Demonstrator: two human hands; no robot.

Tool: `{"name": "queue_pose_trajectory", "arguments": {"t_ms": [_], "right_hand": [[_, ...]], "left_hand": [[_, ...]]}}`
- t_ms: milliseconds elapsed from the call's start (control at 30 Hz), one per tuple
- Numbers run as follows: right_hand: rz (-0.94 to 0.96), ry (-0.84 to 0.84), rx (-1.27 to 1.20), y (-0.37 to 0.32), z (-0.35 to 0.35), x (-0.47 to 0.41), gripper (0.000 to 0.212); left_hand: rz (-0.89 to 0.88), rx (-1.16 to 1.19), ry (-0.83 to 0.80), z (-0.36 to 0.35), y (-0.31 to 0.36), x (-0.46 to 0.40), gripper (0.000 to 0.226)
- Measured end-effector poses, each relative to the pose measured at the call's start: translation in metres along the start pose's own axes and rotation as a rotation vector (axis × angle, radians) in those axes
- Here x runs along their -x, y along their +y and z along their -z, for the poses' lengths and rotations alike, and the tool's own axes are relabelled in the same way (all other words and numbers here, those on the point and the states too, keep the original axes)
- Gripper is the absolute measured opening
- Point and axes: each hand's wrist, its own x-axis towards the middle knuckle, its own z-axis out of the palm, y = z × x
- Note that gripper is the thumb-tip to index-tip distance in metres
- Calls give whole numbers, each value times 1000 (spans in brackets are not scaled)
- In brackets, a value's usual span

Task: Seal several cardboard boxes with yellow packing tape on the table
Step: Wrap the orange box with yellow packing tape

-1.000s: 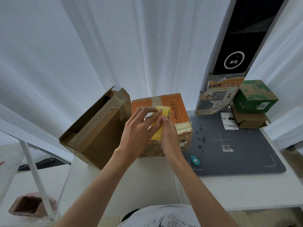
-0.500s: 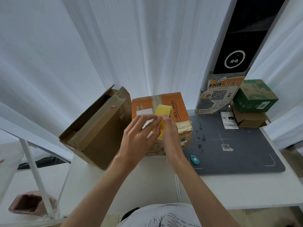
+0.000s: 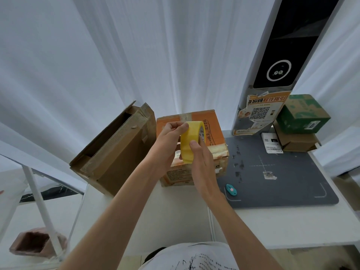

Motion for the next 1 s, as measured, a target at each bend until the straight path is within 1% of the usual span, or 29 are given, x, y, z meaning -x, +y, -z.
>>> {"name": "queue_pose_trajectory", "arguments": {"t_ms": [200, 267, 300, 367, 433, 500, 567, 667, 733, 767, 833, 867, 933, 1000], "right_hand": [[2, 5, -52, -1, 0, -1, 37], [6, 7, -58, 1, 1, -1, 37], [13, 8, -64, 1, 1, -1, 37], [23, 5, -66, 4, 2, -2, 36], [23, -4, -69, 8, 2, -4, 34], [28, -16, -45, 12, 2, -5, 31], [45, -20, -39, 16, 4, -8, 29], [51, -15, -76, 18, 8, -12, 31], [39, -32, -106, 15, 12, -12, 23], [25, -48, -103, 12, 15, -13, 24], [-47, -79, -87, 9, 22, -15, 29], [-85, -88, -84, 6, 25, -18, 28], [-182, -121, -99, 0, 33, -26, 24], [-284, -221, -126, -4, 44, -34, 23]], "left_hand": [[-57, 51, -60, 9, -7, 5, 26], [-116, 37, -95, 13, -12, 7, 29], [-172, -15, -107, 15, -15, 7, 31], [-342, -233, -94, 16, -20, 8, 34], [-569, -513, -15, 17, -25, 8, 34], [-769, -699, 78, 21, -30, 6, 35], [-923, -781, 113, 27, -34, 3, 34], [-1147, -941, 158, 33, -36, 3, 30], [-1266, -1020, 171, 35, -37, 3, 27], [-1309, -1027, 166, 35, -36, 4, 26], [-1348, -995, 117, 37, -34, 3, 26], [-1342, -969, 63, 39, -31, 1, 27], [-1276, -916, -97, 44, -20, 1, 32], [-1191, -888, -261, 48, -5, 1, 32]]}}
